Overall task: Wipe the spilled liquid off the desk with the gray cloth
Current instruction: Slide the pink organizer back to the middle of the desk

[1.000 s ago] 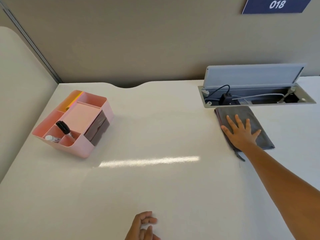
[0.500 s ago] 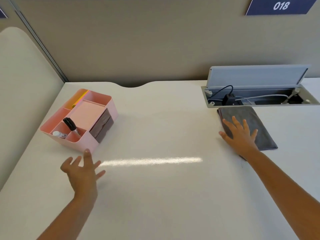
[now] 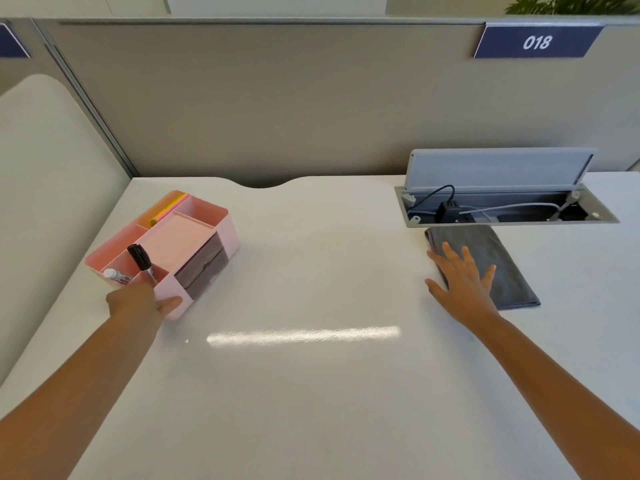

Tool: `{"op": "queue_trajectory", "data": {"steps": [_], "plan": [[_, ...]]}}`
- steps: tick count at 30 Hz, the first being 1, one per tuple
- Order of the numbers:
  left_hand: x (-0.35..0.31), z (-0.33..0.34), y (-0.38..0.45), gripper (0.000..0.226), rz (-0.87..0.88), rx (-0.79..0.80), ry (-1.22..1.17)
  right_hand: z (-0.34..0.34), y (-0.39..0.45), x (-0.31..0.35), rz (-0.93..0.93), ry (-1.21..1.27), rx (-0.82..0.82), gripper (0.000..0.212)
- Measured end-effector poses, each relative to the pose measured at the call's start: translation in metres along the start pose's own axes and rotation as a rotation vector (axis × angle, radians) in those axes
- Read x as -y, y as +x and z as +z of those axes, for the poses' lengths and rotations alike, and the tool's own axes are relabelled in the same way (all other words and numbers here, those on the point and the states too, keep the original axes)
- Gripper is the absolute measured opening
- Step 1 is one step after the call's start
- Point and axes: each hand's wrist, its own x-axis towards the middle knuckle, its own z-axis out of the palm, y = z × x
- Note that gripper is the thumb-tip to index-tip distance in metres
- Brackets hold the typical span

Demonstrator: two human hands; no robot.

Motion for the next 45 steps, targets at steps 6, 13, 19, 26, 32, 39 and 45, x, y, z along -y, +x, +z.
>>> {"op": "queue_trajectory", "data": {"steps": [6, 13, 19, 26, 32, 39, 45], "plan": [[-0.005, 0.004, -0.019, 0.04, 0.07, 0.16, -0.049, -0.004, 0.004, 0.048, -0.093, 0.252, -0.004, 0.056], [0.009, 0.03, -0.06, 0.032, 0.1, 0.405, -0.045, -0.01, 0.002, 0.133, -0.079, 0.861, 0.14, 0.059], [0.018, 0.053, -0.073, 0.038, 0.139, 0.514, 0.085, -0.008, 0.003, 0.166, -0.029, 0.942, 0.21, 0.059], [0.032, 0.072, -0.072, 0.043, 0.159, 0.57, 0.24, -0.006, -0.01, 0.164, 0.028, 1.064, 0.143, 0.048], [0.035, 0.078, -0.062, 0.042, 0.183, 0.602, 0.319, -0.003, -0.021, 0.16, 0.064, 1.099, 0.12, 0.046], [0.031, 0.084, -0.053, 0.04, 0.249, 0.596, 0.409, 0.007, -0.029, 0.16, 0.093, 1.104, 0.115, 0.044], [0.032, 0.088, -0.052, 0.042, 0.261, 0.586, 0.409, 0.006, -0.022, 0.159, 0.107, 1.067, 0.104, 0.045]]}}
